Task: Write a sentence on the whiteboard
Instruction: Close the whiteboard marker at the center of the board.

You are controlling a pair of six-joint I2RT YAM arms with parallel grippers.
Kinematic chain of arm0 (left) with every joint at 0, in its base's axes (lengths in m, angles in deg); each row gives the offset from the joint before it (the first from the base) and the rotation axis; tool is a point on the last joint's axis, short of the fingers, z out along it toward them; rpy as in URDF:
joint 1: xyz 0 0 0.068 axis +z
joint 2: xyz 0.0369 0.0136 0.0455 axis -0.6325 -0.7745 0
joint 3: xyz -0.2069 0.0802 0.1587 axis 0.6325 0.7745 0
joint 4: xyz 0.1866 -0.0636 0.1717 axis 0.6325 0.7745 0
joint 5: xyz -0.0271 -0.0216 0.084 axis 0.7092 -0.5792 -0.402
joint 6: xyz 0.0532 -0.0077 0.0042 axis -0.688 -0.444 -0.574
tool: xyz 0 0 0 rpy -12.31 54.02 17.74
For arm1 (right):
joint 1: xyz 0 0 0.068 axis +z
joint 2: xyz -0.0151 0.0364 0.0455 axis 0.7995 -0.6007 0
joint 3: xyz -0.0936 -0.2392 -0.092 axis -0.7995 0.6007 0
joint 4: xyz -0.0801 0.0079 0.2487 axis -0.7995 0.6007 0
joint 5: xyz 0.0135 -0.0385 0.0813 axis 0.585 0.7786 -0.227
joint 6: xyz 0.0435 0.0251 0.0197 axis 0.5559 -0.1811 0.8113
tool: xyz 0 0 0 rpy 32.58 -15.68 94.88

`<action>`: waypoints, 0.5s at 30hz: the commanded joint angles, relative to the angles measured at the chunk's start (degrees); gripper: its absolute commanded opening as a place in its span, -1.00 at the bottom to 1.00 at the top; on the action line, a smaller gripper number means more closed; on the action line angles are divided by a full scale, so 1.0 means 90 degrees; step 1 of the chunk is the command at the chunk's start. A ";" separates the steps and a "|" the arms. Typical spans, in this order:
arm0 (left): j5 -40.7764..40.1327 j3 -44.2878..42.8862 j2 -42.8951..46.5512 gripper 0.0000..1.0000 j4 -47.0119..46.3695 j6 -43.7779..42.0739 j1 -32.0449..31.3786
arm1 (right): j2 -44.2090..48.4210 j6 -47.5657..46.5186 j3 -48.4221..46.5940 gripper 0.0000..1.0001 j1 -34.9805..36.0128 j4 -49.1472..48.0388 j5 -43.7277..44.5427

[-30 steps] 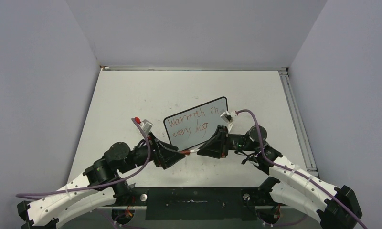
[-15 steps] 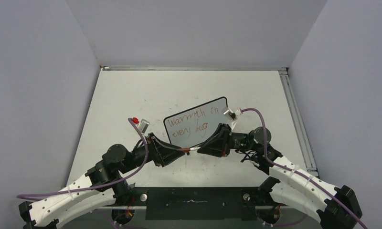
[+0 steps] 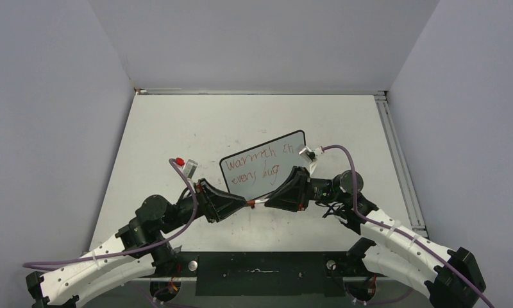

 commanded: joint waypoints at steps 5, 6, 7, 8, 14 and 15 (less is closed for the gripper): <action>0.0246 -0.0025 -0.0025 -0.73 -0.0531 0.0117 0.0031 | 0.0037 -0.0025 -0.0037 -0.89 -0.0005 -0.0425 -0.0062; 0.0285 -0.0018 -0.0048 -0.88 -0.0548 0.0133 0.0024 | 0.0042 -0.0036 -0.0046 -0.89 -0.0007 -0.0412 -0.0058; 0.0322 0.0000 -0.0069 -1.00 -0.0595 0.0147 0.0028 | 0.0038 -0.0041 -0.0057 -0.89 -0.0002 -0.0416 -0.0058; 0.0378 0.0032 -0.0077 -1.00 -0.0665 0.0166 0.0028 | 0.0036 -0.0038 -0.0052 -0.89 0.0005 -0.0434 -0.0058; 0.0635 0.0149 -0.0219 -1.00 -0.1102 0.0223 0.0032 | -0.0005 -0.0047 -0.0060 -0.89 0.0148 -0.0558 0.0036; 0.0669 0.0142 -0.0267 -1.00 -0.1094 0.0203 0.0033 | -0.0024 -0.0044 -0.0072 -0.89 0.0196 -0.0594 0.0060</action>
